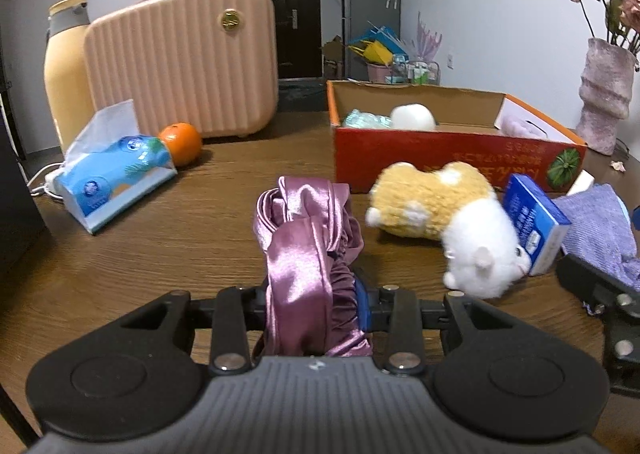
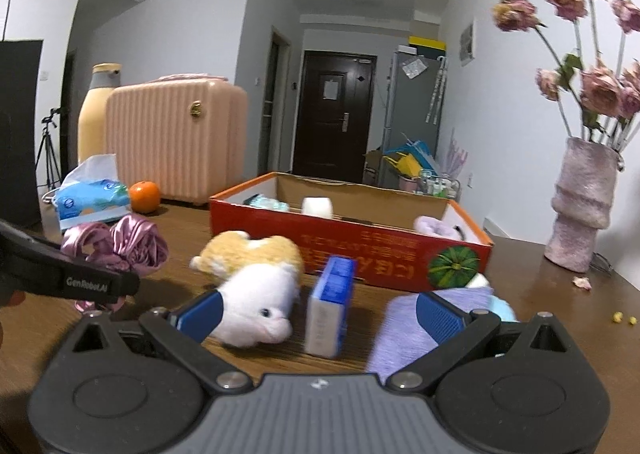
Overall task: Organize soft objects
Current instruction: 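Close the right gripper on the yellow-and-white plush toy while left holds the scrunchie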
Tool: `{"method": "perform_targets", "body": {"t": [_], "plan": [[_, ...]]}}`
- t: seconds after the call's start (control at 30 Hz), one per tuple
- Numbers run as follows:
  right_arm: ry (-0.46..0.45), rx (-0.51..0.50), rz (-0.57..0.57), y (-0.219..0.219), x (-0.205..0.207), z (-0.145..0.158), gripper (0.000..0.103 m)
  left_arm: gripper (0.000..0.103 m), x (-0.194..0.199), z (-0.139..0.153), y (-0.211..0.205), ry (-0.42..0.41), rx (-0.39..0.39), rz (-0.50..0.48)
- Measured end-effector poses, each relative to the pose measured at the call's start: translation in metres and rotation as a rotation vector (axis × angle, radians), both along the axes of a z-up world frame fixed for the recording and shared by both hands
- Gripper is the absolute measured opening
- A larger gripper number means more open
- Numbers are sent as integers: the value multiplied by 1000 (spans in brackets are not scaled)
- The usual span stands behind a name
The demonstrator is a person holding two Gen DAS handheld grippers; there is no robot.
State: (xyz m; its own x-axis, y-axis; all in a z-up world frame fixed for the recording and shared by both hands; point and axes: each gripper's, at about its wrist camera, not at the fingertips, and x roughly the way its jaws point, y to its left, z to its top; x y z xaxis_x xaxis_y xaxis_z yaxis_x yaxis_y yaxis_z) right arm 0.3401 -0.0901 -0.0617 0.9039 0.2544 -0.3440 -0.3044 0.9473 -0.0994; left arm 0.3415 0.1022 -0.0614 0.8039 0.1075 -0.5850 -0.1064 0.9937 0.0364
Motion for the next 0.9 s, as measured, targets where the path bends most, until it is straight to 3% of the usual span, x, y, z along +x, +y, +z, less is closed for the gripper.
{"method": "perform_targets", "body": {"t": [0.3, 0.63, 0.9], "plan": [[18, -24, 46, 43, 19, -3, 103, 37, -4, 5, 33, -26, 12, 34], [119, -44, 42, 74, 61, -13, 86, 36, -6, 7, 62, -40, 23, 59], [176, -78, 4, 85, 87, -21, 84, 36, -5, 8, 71, -38, 16, 65]]}}
